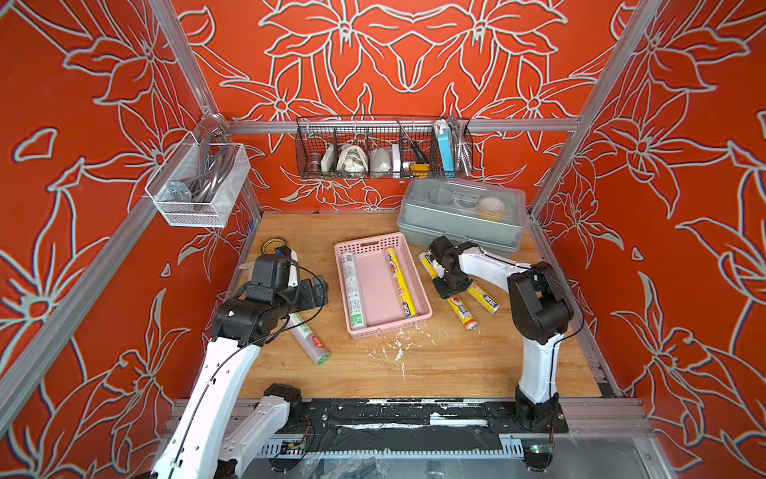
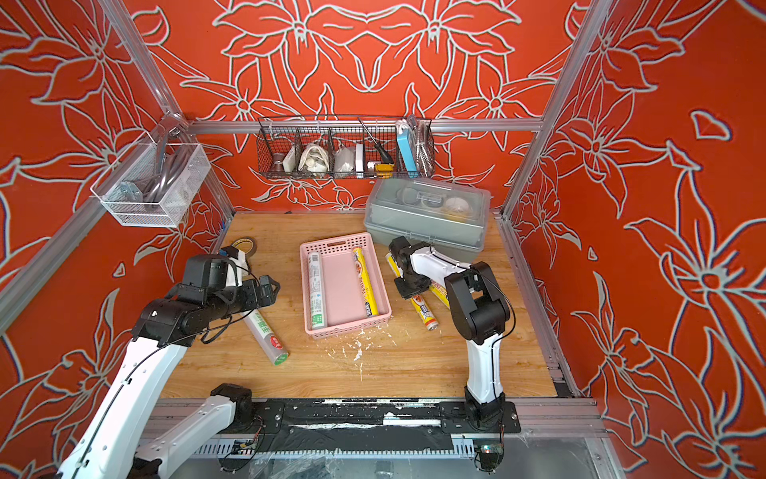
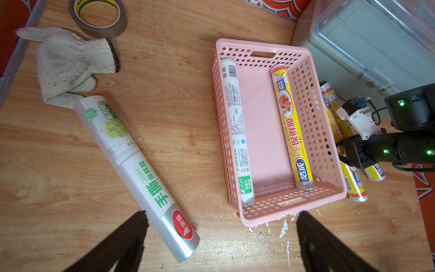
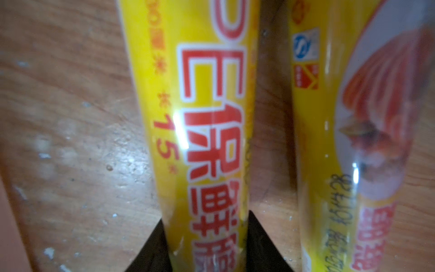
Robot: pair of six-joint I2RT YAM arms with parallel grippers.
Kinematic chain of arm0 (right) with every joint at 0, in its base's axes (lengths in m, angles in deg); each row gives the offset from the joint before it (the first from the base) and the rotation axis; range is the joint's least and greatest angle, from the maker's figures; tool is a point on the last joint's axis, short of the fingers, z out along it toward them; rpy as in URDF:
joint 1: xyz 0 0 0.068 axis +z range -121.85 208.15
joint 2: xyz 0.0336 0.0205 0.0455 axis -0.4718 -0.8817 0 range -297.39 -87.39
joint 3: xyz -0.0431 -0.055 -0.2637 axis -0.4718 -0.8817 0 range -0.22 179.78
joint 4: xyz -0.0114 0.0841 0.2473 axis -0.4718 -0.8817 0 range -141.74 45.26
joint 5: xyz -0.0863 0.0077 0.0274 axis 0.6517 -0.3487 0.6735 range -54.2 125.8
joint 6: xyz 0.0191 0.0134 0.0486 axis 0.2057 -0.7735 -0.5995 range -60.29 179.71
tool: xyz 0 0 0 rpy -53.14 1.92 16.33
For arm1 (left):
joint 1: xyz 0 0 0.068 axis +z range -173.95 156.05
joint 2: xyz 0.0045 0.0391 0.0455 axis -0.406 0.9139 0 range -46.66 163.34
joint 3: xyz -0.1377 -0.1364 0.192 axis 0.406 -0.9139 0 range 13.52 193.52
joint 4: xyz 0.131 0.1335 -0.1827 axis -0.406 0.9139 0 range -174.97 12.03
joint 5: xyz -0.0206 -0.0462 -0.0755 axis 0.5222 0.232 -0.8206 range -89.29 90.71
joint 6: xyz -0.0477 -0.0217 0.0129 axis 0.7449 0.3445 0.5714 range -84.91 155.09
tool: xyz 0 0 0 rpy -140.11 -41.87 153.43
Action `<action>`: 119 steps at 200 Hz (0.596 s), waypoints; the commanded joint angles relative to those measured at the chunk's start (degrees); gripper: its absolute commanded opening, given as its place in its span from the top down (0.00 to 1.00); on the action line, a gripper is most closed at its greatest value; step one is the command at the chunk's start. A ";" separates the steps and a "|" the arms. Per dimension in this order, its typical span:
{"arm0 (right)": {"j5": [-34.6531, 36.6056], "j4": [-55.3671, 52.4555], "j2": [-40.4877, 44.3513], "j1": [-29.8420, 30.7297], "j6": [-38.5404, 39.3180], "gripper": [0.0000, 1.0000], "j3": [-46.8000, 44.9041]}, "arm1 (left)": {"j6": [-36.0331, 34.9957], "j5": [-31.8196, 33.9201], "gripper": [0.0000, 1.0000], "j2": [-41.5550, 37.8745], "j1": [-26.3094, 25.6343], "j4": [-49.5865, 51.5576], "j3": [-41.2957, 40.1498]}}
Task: Put the plastic wrap into the basket
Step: Pick up the plastic wrap from the center of the board.
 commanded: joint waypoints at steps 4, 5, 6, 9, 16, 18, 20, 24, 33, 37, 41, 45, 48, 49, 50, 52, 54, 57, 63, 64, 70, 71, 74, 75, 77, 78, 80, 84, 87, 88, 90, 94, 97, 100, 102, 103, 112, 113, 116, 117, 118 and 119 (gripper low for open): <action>0.25 -3.23 1.27 -0.29 -1.55 0.61 0.57 | -0.41 0.90 0.02 -0.91 0.34 1.39 0.45; 0.26 -3.22 1.39 -0.27 -1.60 0.61 0.55 | -0.41 0.90 0.02 -0.96 0.34 1.42 0.50; 0.23 -3.21 1.54 -0.27 -1.63 0.61 0.45 | -0.41 0.90 0.02 -0.93 0.34 1.43 0.52; 0.23 -3.20 1.93 -0.26 -1.75 0.61 0.17 | -0.35 0.82 0.02 -0.91 0.34 1.44 0.55; 0.13 -3.20 3.04 -0.26 -2.12 0.61 -0.50 | -0.28 0.68 0.02 -0.93 0.34 1.51 0.55; 0.11 -3.27 3.33 -0.26 -2.21 0.61 -0.81 | -0.31 0.65 0.02 -0.91 0.34 1.48 0.55; 0.10 -3.28 3.64 -0.26 -2.34 0.61 -1.01 | -0.26 0.64 0.02 -0.93 0.34 1.50 0.55; 0.10 -3.37 4.29 -0.26 -2.55 0.61 -1.44 | -0.18 0.64 0.02 -0.99 0.34 1.53 0.48; -0.07 -3.56 5.82 -0.27 -2.96 0.61 -2.25 | -0.21 0.72 0.02 -1.08 0.34 1.49 0.33; -0.12 -3.70 6.41 -0.26 -3.06 0.61 -2.56 | -0.18 0.85 0.02 -1.11 0.34 1.51 0.24; -0.12 -3.81 7.15 -0.26 -3.32 0.61 -2.91 | -0.22 0.96 0.02 -1.09 0.34 1.49 0.19; -0.28 -3.94 7.81 -0.26 -3.45 0.61 -3.24 | -0.24 1.05 0.02 -1.08 0.32 1.52 0.12; -0.39 -4.11 8.38 -0.26 -3.49 0.61 -3.45 | -0.31 1.07 0.02 -1.08 0.34 1.52 0.04; -0.41 -4.14 8.60 -0.26 -3.50 0.61 -3.57 | -0.32 1.12 0.02 -1.08 0.34 1.48 0.03; -0.42 -4.20 8.79 -0.26 -3.54 0.61 -3.67 | -0.37 1.14 0.02 -1.08 0.34 1.47 0.03; -0.42 -4.29 9.07 -0.26 -3.60 0.61 -3.69 | -0.34 1.16 0.02 -1.11 0.34 1.52 -0.02; -0.42 -4.40 9.34 -0.26 -3.59 0.61 -3.80 | -0.33 1.23 0.02 -1.09 0.34 1.53 -0.05; -0.36 -4.54 9.97 -0.26 -3.72 0.61 -4.01 | -0.40 1.25 0.02 -1.09 0.34 1.52 -0.06; -0.17 -5.11 11.01 -0.26 -4.00 0.61 -4.09 | -0.41 1.33 0.02 -1.08 0.34 1.46 -0.15; -0.17 -5.17 11.19 -0.26 -4.06 0.61 -4.11 | -0.41 1.34 0.02 -1.08 0.34 1.50 -0.15; -0.35 -5.89 12.15 -0.26 -4.24 0.61 -3.96 | -0.37 1.34 0.02 -1.08 0.34 1.53 -0.15; -0.38 -6.04 12.42 -0.26 -4.27 0.61 -3.91 | -0.35 1.34 0.02 -1.08 0.34 1.53 -0.15; -0.42 -6.40 12.94 -0.18 -4.38 0.61 -3.85 | -0.34 1.34 0.02 -1.08 0.34 1.49 -0.15; -0.42 -6.52 13.12 -0.18 -4.38 0.61 -3.82 | -0.33 1.34 0.02 -1.08 0.34 1.51 -0.15; -0.42 -6.75 13.54 -0.24 -4.49 0.61 -3.72 | -0.35 1.34 0.02 -1.08 0.34 1.53 -0.15; -0.42 -6.87 13.72 -0.21 -4.52 0.61 -3.66 | -0.34 1.34 0.02 -1.08 0.34 1.53 -0.15; -0.42 -7.06 14.08 -0.20 -4.68 0.61 -3.57 | -0.33 1.34 0.02 -1.08 0.34 1.53 -0.15; -0.26 -7.41 14.77 -0.26 -4.84 0.61 -3.52 | -0.33 1.34 0.02 -1.08 0.34 1.53 -0.15; -0.40 -7.56 15.34 -0.23 -4.95 0.61 -3.38 | -0.37 1.34 0.02 -1.08 0.34 1.49 -0.15; -0.46 -7.67 15.50 -0.20 -4.97 0.62 -3.32 | -0.35 1.34 0.02 -1.08 0.34 1.51 -0.11; -0.54 -7.79 15.87 -0.20 -4.99 0.62 -3.22 | -0.33 1.34 0.02 -1.08 0.34 1.53 -0.08; -0.74 -7.98 16.50 -0.26 -5.01 0.61 -3.04 | -0.37 1.34 0.02 -1.09 0.34 1.53 -0.08; -0.84 -8.11 16.90 -0.25 -4.96 0.61 -2.88 | -0.36 1.38 0.02 -1.09 0.34 1.51 -0.07; -0.94 -8.20 17.33 -0.20 -4.86 0.61 -2.71 | -0.41 1.35 0.02 -1.13 0.34 1.49 0.01; -0.95 -8.25 17.60 -0.20 -4.87 0.61 -2.52 | -0.41 1.36 0.02 -1.10 0.34 1.46 0.02; -0.91 -8.28 17.73 -0.19 -4.85 0.61 -2.49 | -0.41 1.35 0.02 -1.09 0.34 1.50 0.02; -0.40 -8.51 18.51 -0.16 -4.86 0.61 -1.71 | -0.50 0.96 0.02 -1.17 0.34 1.53 0.07; -0.37 -8.58 18.54 -0.17 -4.88 0.61 -1.60 | -0.50 0.93 0.02 -1.17 0.34 1.53 0.09; -0.34 -8.86 18.69 -0.24 -4.95 0.61 -1.13 | -0.55 0.76 0.02 -1.25 0.34 1.53 0.15; -0.34 -8.98 18.67 -0.21 -5.01 0.61 -1.01 | -0.52 0.70 0.02 -1.25 0.34 1.53 0.17; -0.34 -9.08 18.66 -0.19 -5.00 0.61 -0.86 | -0.51 0.67 0.02 -1.26 0.34 1.53 0.19; -0.34 -9.22 18.70 -0.14 -5.04 0.61 -0.69 | -0.51 0.65 0.02 -1.30 0.34 1.53 0.19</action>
